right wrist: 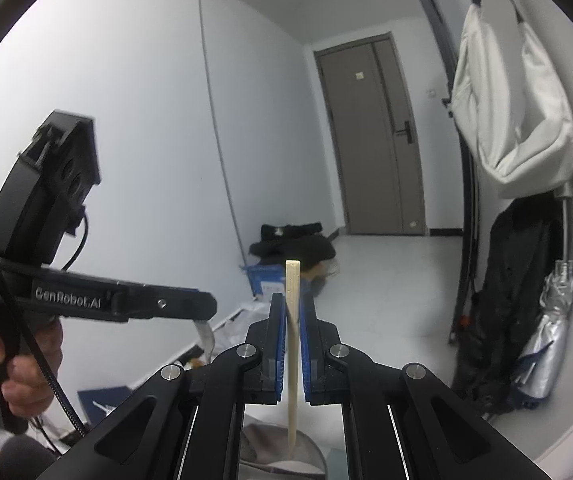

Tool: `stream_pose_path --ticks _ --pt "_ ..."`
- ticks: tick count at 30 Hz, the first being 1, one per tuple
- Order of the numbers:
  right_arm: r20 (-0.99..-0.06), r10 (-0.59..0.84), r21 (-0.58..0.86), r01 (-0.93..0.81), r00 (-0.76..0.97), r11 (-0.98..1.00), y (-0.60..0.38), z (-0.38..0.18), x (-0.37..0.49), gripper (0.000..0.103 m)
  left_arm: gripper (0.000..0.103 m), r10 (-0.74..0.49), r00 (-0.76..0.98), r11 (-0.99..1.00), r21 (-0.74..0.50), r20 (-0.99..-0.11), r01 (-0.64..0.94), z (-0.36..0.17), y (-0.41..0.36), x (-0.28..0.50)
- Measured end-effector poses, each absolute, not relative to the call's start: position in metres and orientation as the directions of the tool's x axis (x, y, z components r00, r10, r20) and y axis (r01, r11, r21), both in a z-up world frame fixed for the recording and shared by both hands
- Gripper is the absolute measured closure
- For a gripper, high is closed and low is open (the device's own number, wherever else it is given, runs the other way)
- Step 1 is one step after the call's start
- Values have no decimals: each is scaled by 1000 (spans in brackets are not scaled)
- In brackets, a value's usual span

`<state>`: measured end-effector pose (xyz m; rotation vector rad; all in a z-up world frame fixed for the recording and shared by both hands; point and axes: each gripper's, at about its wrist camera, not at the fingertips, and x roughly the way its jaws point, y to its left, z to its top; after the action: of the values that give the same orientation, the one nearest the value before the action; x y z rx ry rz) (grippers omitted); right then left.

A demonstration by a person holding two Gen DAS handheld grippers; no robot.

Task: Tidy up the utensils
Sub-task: 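Lower the fork into the holder and open the left tool while the right tool releases the chopstick inside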

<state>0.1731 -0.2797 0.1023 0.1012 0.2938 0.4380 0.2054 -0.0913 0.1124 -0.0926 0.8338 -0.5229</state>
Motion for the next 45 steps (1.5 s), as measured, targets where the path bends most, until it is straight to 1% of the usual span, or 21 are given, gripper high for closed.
stream_pose_path --ticks 3,5,10,18,28,31,34,36,37,39,41,42,43,44,45 --pt "-262 458 167 -427 849 888 -280 91 178 97 86 -467 537 872 -265 -703 410 103 -97 211" --pt "-271 467 173 -435 842 884 -280 84 180 97 86 -454 554 876 -237 -697 420 105 -100 210" --pt "-289 465 165 -435 837 885 -282 65 176 97 86 -464 550 868 -233 -695 438 109 -105 211" --pt "-283 442 183 -405 851 896 -289 63 177 97 87 -444 572 873 -188 -690 450 108 -115 215" --pt "-288 454 178 -419 843 890 -286 52 168 97 87 -440 507 852 -165 -742 497 90 -118 207" --pt "-317 480 180 -445 818 877 -284 43 168 97 87 -440 485 843 -161 -755 514 83 -120 204" --pt "-344 491 198 -449 800 871 -283 35 169 95 87 -455 458 834 -185 -764 519 76 -120 202" --pt "-368 501 206 -456 784 866 -281 30 169 94 86 -442 467 846 -183 -766 502 75 -116 201" --pt "-381 494 203 -451 782 869 -280 27 169 94 84 -438 469 851 -187 -767 490 75 -113 201" --pt "-409 495 203 -452 767 868 -278 24 169 91 75 -421 489 873 -194 -764 448 76 -103 199" --pt "-428 477 192 -439 768 878 -277 22 165 82 58 -415 528 891 -215 -741 399 79 -85 193" --pt "-430 474 192 -435 769 880 -277 22 163 74 53 -407 544 898 -214 -734 384 79 -81 191" --pt "-427 468 193 -428 774 883 -278 24 158 70 45 -386 570 912 -207 -725 353 80 -73 186" --pt "-423 461 194 -420 780 887 -279 25 154 69 41 -369 590 922 -203 -718 329 81 -67 183" --pt "-419 456 197 -412 785 890 -281 27 148 66 39 -357 610 930 -207 -707 304 83 -59 176"
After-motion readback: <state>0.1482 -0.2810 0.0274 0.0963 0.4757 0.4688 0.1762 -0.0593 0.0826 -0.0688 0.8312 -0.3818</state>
